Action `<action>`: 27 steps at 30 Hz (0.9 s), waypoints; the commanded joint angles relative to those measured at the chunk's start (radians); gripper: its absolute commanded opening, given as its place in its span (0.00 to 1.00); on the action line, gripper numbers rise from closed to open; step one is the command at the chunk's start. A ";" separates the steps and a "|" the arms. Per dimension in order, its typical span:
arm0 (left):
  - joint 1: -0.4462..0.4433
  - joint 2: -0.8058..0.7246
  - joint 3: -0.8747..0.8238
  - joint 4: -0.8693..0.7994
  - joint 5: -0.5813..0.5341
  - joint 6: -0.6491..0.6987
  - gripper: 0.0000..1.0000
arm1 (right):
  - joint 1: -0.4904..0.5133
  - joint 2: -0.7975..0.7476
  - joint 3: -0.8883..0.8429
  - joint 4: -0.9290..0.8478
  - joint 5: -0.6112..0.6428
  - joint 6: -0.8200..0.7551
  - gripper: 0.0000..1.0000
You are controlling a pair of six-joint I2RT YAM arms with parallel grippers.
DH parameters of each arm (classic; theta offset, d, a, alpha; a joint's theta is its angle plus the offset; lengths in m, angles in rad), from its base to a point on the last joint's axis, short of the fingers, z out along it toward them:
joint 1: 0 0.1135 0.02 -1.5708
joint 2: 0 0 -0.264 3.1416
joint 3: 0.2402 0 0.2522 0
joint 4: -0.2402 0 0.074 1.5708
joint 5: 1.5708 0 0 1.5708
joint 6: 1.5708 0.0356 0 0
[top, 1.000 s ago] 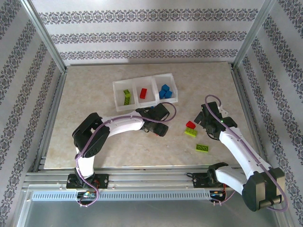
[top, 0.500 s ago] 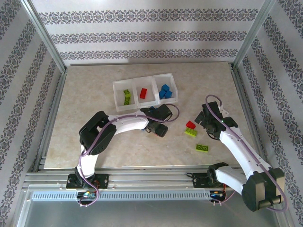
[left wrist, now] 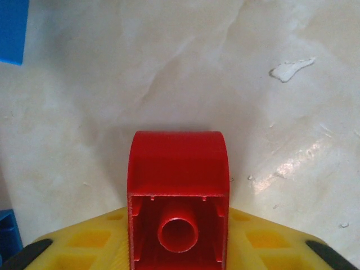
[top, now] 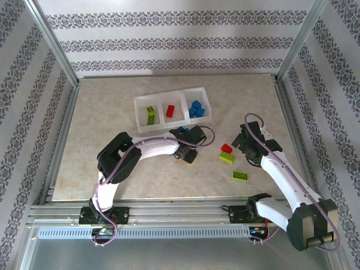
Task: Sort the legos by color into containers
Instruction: Pick up the lego from the center of the table.
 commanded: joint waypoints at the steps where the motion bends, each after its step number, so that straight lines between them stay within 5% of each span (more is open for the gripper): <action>1: -0.014 0.014 0.009 -0.051 -0.030 0.004 0.26 | -0.010 -0.004 -0.013 -0.005 -0.002 0.024 0.98; 27: 0.053 -0.114 0.090 -0.065 -0.178 -0.005 0.22 | -0.017 0.007 -0.022 0.006 -0.018 0.028 0.98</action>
